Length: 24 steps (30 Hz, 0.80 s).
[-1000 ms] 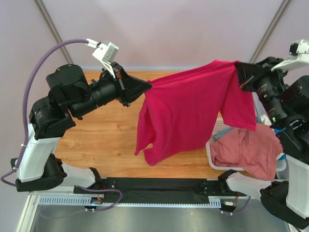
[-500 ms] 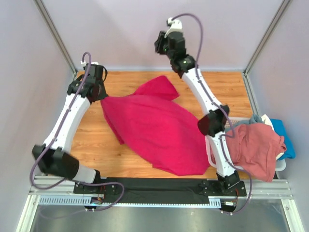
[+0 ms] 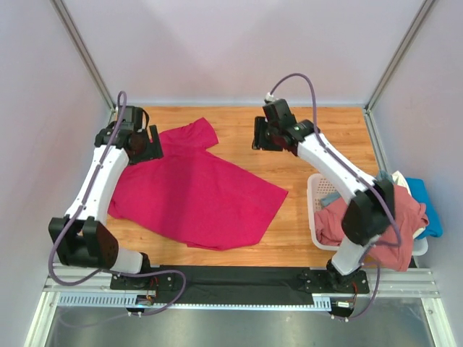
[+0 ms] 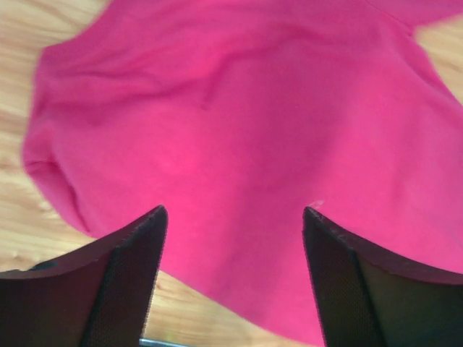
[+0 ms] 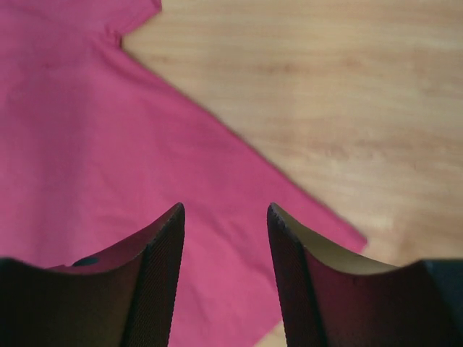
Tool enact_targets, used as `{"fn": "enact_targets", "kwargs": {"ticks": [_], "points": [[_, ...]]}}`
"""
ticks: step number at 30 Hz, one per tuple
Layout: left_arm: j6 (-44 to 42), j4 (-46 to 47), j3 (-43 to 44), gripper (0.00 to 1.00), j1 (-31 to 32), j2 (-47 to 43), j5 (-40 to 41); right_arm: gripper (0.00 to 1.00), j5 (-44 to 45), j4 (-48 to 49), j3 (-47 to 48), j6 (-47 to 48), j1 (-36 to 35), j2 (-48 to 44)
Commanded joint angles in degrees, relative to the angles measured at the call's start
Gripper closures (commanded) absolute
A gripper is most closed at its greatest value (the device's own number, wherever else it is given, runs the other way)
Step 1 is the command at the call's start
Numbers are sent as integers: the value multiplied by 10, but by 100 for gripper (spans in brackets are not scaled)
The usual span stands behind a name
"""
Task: Fold and stack the t-shirts
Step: Flatten the tshirt out
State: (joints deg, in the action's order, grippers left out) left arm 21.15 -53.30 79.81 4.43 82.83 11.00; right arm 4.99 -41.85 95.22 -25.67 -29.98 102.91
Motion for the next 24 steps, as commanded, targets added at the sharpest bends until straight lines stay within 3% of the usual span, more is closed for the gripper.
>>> {"fn": "enact_targets", "kwargs": {"ticks": [1, 3, 5, 6, 9, 13, 17, 19, 22, 24], "points": [[-16, 2, -25, 21, 15, -10, -131, 49, -19, -15, -130, -25, -28, -87], [-8, 15, -56, 32, 34, 5, -169, 50, -40, 10, -213, -58, -46, -119], [4, 42, -97, 35, 41, 8, -187, 52, -41, 40, -251, -74, -62, -131], [9, 71, -108, 35, 42, 12, -210, 52, -36, 45, -261, -82, -79, -133], [-5, 130, -127, 19, 44, 33, -230, 45, -2, 57, -289, -86, -83, -121], [-43, 155, -54, 16, 43, 102, -207, 38, 35, 14, -268, -82, -57, -81], [-90, 166, 77, 16, 34, 199, -163, 38, 38, -17, -234, -59, -11, -43], [-110, 164, 116, 21, 26, 235, -185, 39, 49, -34, -218, -45, -2, -32], [-110, 115, 214, 25, 24, 317, -206, 41, 53, -39, -204, -48, 4, -15], [-89, 73, 230, 28, 24, 365, -207, 41, 49, -39, -193, -63, 10, 3]]}}
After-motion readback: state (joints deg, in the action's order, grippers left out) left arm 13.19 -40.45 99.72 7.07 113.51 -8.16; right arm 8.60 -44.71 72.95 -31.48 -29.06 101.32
